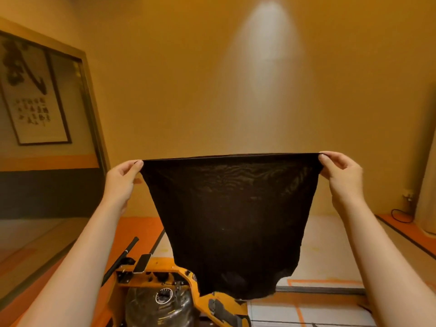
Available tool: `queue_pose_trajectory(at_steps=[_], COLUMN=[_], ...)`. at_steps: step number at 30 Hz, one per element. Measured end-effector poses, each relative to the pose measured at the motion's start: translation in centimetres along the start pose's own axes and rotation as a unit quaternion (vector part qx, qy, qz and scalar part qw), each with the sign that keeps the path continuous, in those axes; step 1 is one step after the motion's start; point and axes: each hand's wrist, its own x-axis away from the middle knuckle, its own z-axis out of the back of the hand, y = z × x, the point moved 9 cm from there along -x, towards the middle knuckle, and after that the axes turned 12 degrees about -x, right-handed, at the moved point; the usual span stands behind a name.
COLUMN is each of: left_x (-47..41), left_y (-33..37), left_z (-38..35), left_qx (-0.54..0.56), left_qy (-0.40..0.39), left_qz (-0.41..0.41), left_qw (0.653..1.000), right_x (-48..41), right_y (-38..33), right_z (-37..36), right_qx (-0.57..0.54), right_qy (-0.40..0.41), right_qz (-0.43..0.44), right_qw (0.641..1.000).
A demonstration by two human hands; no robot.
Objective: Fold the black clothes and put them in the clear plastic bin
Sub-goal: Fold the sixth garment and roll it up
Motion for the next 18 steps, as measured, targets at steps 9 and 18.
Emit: queue_pose_trajectory(at_steps=[9,18], left_x=[11.3,31.2], left_y=[-10.4,-19.2], left_z=[2.8,6.1], left_qx=[-0.021,-0.039], left_qy=[-0.068,-0.129], left_qz=[0.081,0.238], left_qw=[0.994,0.962], right_x=[11.7,27.4], right_y=[6.0,9.8], right_z=[6.2,17.0], right_qx=[0.027,0.086], right_qy=[-0.104,-0.163], right_qz=[-0.108,-0.262], right_qw=[0.988,0.947])
